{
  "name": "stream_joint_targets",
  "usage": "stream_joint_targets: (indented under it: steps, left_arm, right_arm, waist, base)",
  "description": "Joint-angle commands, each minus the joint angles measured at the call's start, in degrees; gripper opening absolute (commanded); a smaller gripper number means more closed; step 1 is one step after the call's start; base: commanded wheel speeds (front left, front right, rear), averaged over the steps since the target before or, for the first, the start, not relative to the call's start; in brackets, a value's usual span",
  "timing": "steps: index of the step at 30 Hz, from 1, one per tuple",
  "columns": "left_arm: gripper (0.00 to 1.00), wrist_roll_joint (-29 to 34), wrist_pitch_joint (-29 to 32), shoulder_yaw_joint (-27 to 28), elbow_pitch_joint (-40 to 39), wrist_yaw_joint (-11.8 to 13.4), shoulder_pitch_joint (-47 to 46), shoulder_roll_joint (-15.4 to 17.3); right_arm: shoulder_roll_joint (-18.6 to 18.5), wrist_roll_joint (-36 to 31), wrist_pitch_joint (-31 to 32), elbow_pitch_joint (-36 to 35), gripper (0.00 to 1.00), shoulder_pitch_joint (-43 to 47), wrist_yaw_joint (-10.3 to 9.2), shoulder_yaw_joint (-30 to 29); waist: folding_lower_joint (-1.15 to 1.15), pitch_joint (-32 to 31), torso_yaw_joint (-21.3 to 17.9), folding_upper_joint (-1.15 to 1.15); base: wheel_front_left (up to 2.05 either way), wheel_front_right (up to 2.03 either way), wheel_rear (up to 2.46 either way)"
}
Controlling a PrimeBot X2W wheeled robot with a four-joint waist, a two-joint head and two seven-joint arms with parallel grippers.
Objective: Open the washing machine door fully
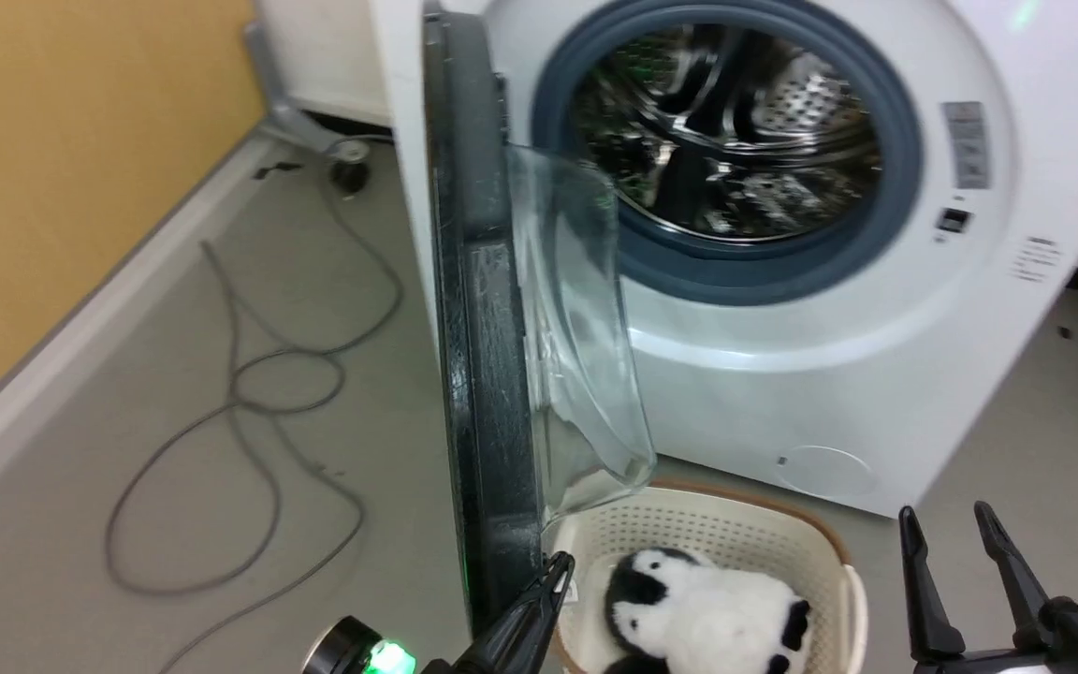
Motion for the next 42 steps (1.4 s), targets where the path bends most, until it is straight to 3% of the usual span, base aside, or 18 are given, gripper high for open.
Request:
stream_joint_targets:
  steps: [1,9,17,22,29,42]
  left_arm:
    - [0.00,0.0,-0.3,0.4,-0.3,0.4,0.6,0.4]
    - [0.00,-0.8,-0.3,2.8,-1.2,2.3,0.8,1.4]
    - [0.00,-2.0,-0.3,6.2,-0.9,4.1,1.1,2.8]
    - [0.00,-3.5,-0.2,10.9,1.8,5.9,0.5,4.8]
    - [0.00,-7.5,-0.2,17.0,6.4,6.5,-2.7,6.7]
    - [0.00,-12.6,-0.2,25.6,16.1,6.1,-14.0,5.8]
  right_arm:
    - [0.2,0.5,-0.2,0.0,1.00,0.8,0.05,0.0]
    - [0.2,0.5,-0.2,0.0,1.00,0.3,0.05,0.0]
    - [0.2,0.3,-0.2,0.1,1.00,0.2,0.05,0.2]
    - [0.2,0.1,-0.2,0.2,1.00,0.1,0.05,0.3]
    - [0.2,-0.6,-0.2,0.2,1.00,-0.3,0.05,0.4]
    - [0.2,-3.7,-0.2,-0.1,1.00,-2.7,0.05,0.2]
  waist:
    - [0.00,0.2,2.0,0.00]
    - [0.00,0.7,8.0,0.00]
    - [0.00,1.1,10.5,0.00]
    - [0.00,1.2,11.1,0.00]
    - [0.00,2.1,11.1,0.00]
    - [0.00,7.9,9.5,0.00]
  base:
    - [0.00,0.00,0.00]
    - [0.00,0.00,0.00]
    - [0.00,0.00,0.00]
    - [0.00,0.00,0.00]
    - [0.00,0.00,0.00]
    - [0.00,0.00,0.00]
